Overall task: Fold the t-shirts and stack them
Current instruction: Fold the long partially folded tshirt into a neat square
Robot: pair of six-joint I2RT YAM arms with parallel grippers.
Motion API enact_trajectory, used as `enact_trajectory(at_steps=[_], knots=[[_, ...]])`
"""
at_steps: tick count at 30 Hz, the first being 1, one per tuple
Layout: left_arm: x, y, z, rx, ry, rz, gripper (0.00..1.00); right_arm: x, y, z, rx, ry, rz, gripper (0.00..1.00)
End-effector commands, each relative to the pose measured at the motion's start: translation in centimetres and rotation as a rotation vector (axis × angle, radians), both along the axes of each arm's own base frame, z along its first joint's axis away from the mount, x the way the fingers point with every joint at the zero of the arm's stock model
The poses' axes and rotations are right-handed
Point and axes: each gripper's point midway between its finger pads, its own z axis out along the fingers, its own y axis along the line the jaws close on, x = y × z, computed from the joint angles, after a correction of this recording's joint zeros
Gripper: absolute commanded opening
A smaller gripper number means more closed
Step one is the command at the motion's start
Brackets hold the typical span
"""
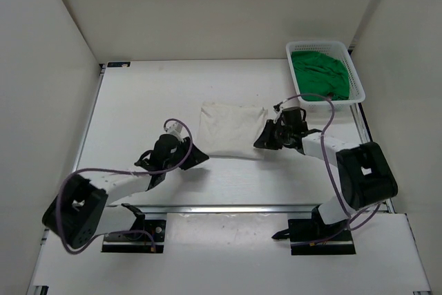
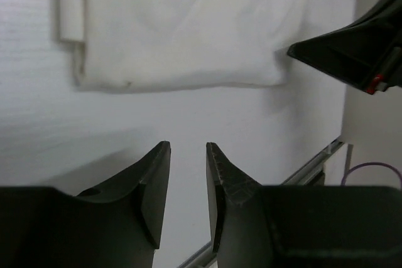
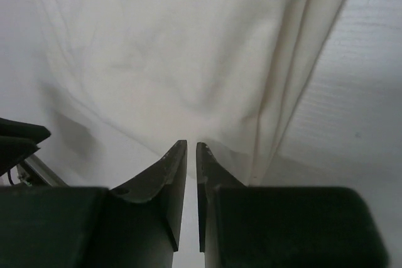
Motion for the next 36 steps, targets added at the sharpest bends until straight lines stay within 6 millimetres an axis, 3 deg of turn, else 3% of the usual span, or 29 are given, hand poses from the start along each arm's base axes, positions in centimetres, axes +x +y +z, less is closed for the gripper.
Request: enact_trajectory(at_steps=[1,5,7,8,9,10,11,12,13,14,16,21,25,29,33,36], knots=[[1.7,0.1,4.9,-0.03,-0.134,0.046,0.4,1.8,-0.1,4.4,0.015,-0.138,0.002,0.11],[5.9,0.2,8.8,0.011,-0.224,0.074,0.41,5.0,0.5,5.9,0.017,-0.167,0.039,0.03],[8.4,-0.1,7.7,0.073,-0.201,0.072,0.4,6.4,1.0,5.5,0.01,-0.168,0.046,0.0],[9.6,-0.7,8.9,0.063,-0.222,0.052,0.4,7.7,0.9,5.4,0.011,-0.164,0.037,0.0],[11.6,-1.0,8.5,0.075,-0.213,0.052,0.4,8.3,0.8,4.3,0.005,-0.138,0.032,0.0],[12.1,-1.3,6.3,0.091,-0.155,0.038,0.39,9.7,1.0,5.0,0.015,-0.164,0.028,0.0],[13.9,-1.7,7.4,0.089,-0.181,0.042,0.39,10.8,0.9,5.0,0.023,-0.171,0.02,0.0],[15.3,-2.4,7.0,0.097,-0.177,0.034,0.4,11.7,1.1,4.7,0.025,-0.17,0.019,0.0],[16.0,-2.3,4.7,0.123,-0.129,0.038,0.39,12.5,0.3,4.4,0.016,-0.165,-0.006,0.0],[17.5,-2.4,5.4,0.115,-0.148,0.056,0.39,13.0,0.3,3.8,0.016,-0.152,-0.005,0.0],[19.7,-3.1,4.5,0.106,-0.153,0.049,0.38,14.0,-0.5,3.2,0.028,-0.141,-0.021,0.0],[23.6,-2.0,1.0,0.123,-0.087,0.089,0.38,16.2,-2.9,1.4,0.045,-0.115,-0.092,0.01],[24.1,-0.7,-1.1,0.115,-0.048,0.127,0.37,16.4,-2.9,-0.9,0.03,-0.065,-0.084,0.0],[23.2,0.7,-0.7,0.089,-0.052,0.154,0.37,16.6,-2.5,-1.8,0.026,-0.026,-0.082,0.0],[21.7,2.2,3.5,0.033,-0.131,0.178,0.45,17.9,-1.0,0.9,0.039,-0.078,-0.034,0.01],[20.3,4.7,5.5,0.067,-0.176,0.238,0.54,19.2,1.1,5.1,0.032,-0.157,0.027,0.08]])
